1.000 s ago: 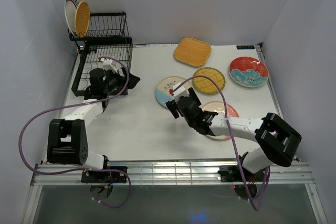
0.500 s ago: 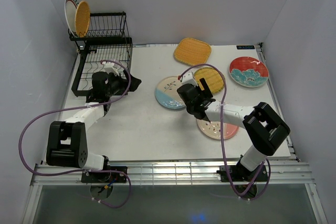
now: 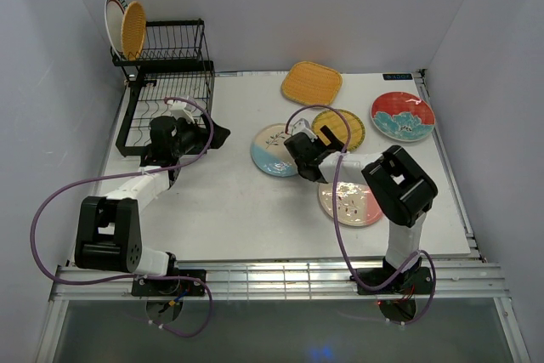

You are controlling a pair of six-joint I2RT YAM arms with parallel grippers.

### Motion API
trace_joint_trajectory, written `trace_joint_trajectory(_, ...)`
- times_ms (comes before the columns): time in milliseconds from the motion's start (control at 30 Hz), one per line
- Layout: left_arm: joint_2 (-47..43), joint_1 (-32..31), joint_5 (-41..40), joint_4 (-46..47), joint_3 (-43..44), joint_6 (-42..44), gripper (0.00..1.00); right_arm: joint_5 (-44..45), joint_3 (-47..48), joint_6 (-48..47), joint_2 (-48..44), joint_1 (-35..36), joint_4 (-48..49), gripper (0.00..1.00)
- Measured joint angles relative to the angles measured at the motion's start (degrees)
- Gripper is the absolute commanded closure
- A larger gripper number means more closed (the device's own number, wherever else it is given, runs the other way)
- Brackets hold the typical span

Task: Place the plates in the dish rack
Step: Pick up the plate at the center of the board.

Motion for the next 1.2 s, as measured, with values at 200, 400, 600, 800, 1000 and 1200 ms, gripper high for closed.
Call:
trace_joint_trajectory(200,0.0,-0.1,0.0,0.0,0.0,0.4,0.02,1.9,3.3,-2.1,3.2,-1.3,0.2,0.11)
trace_joint_trajectory(400,0.0,-0.2,0.0,0.0,0.0,0.6,0.02,2.2,4.0,-4.6,4.9,-3.0,2.0,0.22)
trace_joint_trajectory(600,0.0,-0.2,0.2,0.0,0.0,0.8,0.02,2.1,4.3,-7.5,6.8,-3.7,6.0,0.37)
trace_joint_trajectory(800,0.0,-0.2,0.3,0.0,0.0,0.8,0.02,0.9,4.2,-10.7,8.1,-3.7,11.7,0.46)
trace_joint_trajectory(1000,0.0,-0.2,0.3,0.0,0.0,0.8,0.02,-0.5,4.1,-12.5,10.0,-3.7,15.3,0.77)
trace_joint_trajectory(1200,0.0,-0.2,0.4,0.0,0.0,0.8,0.02,0.9,3.5,-13.9,9.8,-3.6,17.6,0.92)
